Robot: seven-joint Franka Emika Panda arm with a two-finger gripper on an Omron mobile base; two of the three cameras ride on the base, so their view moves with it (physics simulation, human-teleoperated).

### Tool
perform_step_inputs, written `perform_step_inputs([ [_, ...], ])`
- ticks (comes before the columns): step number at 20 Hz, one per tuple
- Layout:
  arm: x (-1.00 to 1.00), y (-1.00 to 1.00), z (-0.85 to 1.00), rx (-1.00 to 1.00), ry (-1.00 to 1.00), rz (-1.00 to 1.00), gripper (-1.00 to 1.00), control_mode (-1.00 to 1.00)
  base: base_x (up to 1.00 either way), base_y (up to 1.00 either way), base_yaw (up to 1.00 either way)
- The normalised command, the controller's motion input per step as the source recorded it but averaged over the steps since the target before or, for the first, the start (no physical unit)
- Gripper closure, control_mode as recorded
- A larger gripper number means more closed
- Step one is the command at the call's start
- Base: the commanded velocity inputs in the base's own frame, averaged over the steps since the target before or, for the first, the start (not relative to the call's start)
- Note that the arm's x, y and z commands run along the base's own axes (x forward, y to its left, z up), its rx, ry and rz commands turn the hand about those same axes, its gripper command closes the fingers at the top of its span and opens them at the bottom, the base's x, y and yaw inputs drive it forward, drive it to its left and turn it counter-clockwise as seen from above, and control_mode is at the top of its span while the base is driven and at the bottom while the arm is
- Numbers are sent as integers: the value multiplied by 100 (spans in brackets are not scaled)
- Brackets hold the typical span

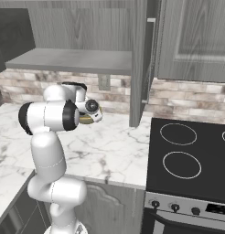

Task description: Pick up the bowls on the counter and stack them on top of one another in the open cabinet. Place the smaller bowl on top of the larger bowl.

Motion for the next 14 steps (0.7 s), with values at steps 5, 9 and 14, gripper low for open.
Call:
perform_step_inputs([
  [5, 5, 0, 16, 1, -1, -3, -100, -100, 0, 0, 0],
  [9, 22, 4, 53, 0, -4, -9, -100, -100, 0, 0, 0],
  [14, 25, 3, 74, 0, -1, -13, -100, -100, 0, 0, 0],
])
